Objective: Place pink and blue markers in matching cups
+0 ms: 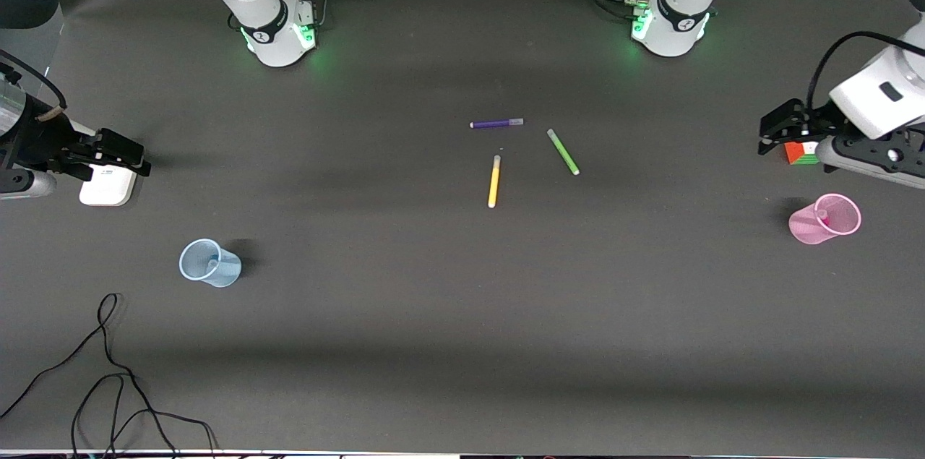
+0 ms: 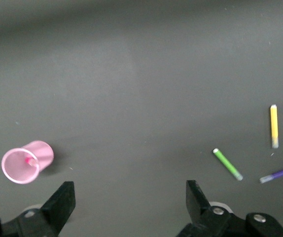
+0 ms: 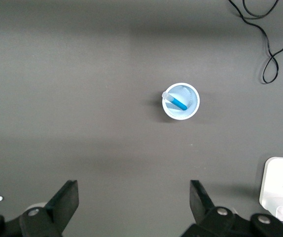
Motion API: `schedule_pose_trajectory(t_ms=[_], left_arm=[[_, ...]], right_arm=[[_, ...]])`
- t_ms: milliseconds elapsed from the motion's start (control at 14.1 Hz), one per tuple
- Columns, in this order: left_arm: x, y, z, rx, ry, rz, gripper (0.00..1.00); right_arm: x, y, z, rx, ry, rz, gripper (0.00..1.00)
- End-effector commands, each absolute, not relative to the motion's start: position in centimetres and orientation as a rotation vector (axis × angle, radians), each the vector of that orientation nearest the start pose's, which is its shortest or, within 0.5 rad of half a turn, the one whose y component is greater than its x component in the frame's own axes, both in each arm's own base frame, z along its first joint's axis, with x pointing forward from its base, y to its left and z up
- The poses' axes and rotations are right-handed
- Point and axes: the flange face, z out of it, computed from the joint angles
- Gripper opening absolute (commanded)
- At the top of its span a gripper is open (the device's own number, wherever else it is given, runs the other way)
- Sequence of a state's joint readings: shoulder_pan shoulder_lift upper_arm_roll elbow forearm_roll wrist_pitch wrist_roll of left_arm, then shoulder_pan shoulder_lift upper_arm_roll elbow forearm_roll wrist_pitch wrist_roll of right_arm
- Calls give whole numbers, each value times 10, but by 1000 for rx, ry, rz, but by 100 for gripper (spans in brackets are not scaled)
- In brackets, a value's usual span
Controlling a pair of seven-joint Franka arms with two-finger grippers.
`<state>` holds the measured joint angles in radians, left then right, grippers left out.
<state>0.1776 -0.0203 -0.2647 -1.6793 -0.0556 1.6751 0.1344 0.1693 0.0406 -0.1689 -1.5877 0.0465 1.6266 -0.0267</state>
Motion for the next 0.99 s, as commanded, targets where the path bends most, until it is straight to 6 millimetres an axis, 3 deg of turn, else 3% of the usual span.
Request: schedule_pose_trajectory(t_ms=[0, 355, 781, 923], left_arm=[[544, -71, 591, -3165, 145, 18, 100], [559, -71, 565, -3124, 159, 67, 100], [553, -73, 565, -3122, 121, 146, 100], [550, -86, 565, -3117, 155, 147, 100]], right_arm=[[569, 13, 605, -3125, -63, -25, 100], [569, 12, 604, -3124, -46, -22, 100], [572, 10, 602, -3115, -21, -6, 100], [572, 10, 601, -3115, -21, 2, 100]])
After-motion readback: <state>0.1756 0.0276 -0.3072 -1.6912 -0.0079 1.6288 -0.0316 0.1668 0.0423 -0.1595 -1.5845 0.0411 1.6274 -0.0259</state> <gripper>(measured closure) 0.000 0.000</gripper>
